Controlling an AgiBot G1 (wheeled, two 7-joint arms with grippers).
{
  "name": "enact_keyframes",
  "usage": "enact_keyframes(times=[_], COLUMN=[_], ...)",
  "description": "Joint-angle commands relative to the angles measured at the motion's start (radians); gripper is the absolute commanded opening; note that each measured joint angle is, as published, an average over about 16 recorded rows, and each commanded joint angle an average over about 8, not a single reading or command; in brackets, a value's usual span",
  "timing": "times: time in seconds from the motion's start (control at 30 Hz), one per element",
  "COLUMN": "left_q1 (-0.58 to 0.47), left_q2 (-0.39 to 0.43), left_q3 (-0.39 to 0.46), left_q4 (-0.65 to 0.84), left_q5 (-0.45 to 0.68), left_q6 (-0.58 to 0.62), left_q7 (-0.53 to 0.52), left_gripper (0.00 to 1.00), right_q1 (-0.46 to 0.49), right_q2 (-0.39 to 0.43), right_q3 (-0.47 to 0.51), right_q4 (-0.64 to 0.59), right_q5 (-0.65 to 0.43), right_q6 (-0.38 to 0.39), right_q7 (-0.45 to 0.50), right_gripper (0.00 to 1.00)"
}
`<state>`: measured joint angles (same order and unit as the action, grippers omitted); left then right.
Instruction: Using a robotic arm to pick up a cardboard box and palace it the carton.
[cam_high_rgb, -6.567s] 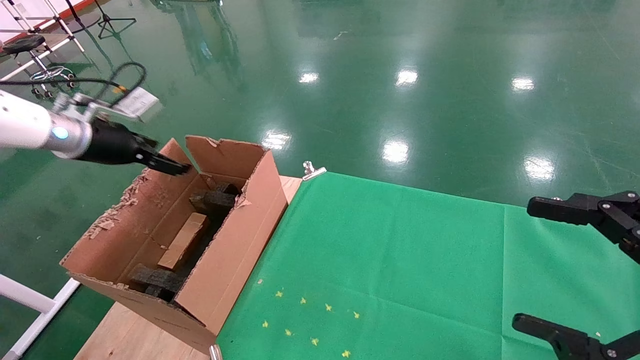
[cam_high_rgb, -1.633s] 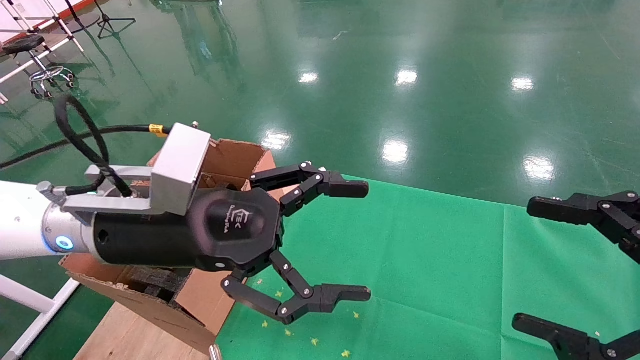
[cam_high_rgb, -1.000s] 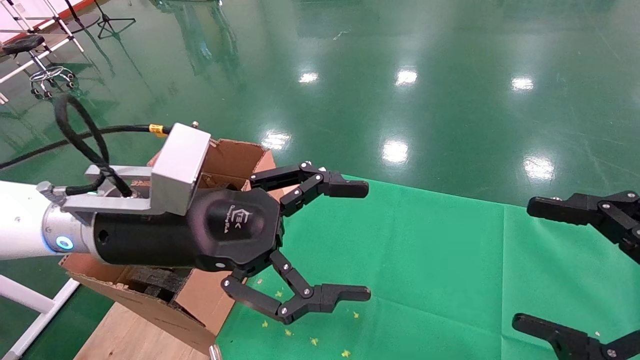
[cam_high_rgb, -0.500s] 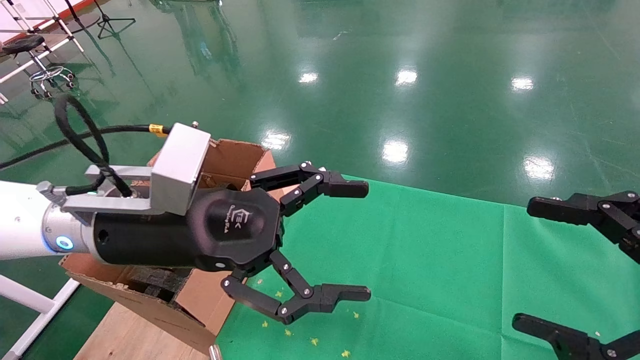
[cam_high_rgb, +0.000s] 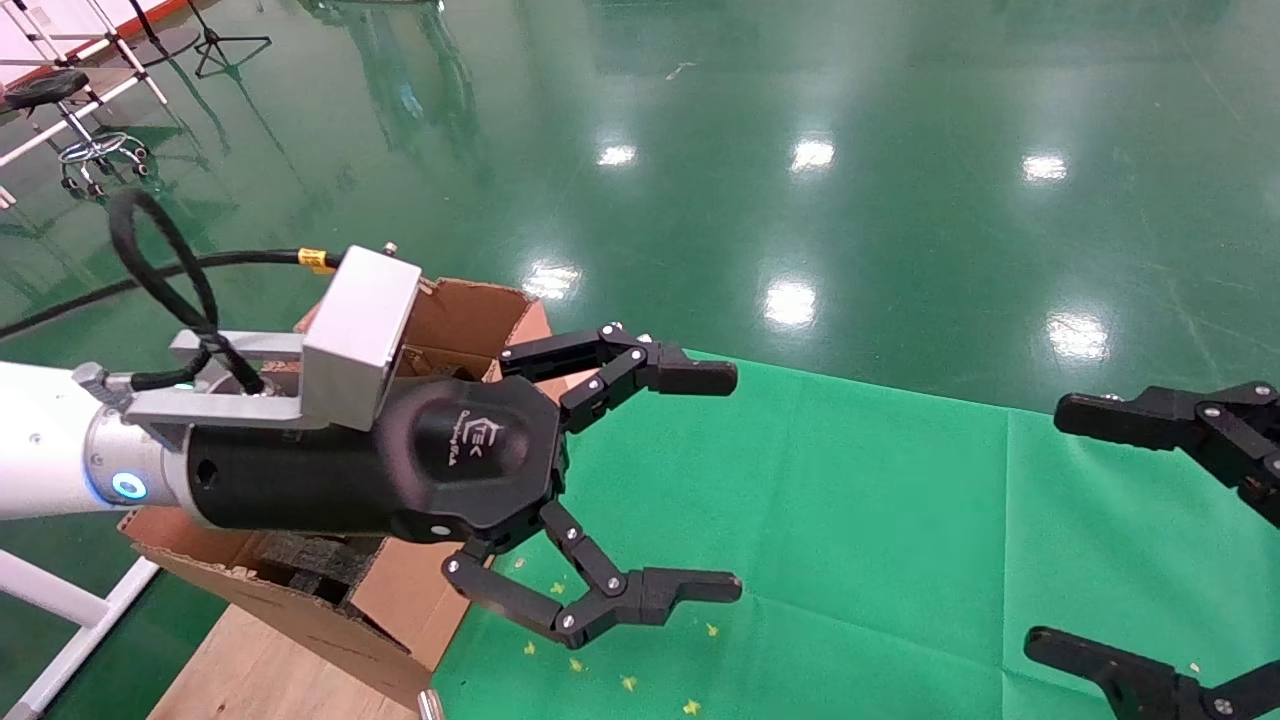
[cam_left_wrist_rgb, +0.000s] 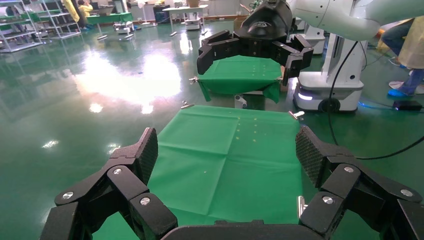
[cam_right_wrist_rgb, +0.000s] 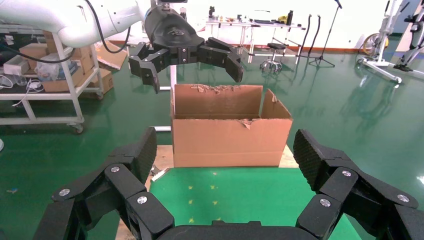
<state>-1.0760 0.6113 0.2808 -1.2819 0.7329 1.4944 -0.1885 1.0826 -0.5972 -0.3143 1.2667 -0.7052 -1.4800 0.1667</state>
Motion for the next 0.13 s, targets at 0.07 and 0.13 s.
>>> enact_keyframes(times=[0.07, 0.13], left_q1=[0.0, 0.0], left_q2=[0.0, 0.0], left_q3=[0.0, 0.0], left_q4=[0.0, 0.0], left_q5=[0.0, 0.0], left_q6=[0.0, 0.0], left_q7=[0.0, 0.0], left_gripper=[1.0, 1.0], right_q1=[0.0, 0.0], right_q2=[0.0, 0.0], right_q3=[0.0, 0.0], right_q4=[0.0, 0.0], right_q5=[0.0, 0.0], right_q6=[0.0, 0.0], right_q7=[0.0, 0.0], right_gripper=[1.0, 1.0])
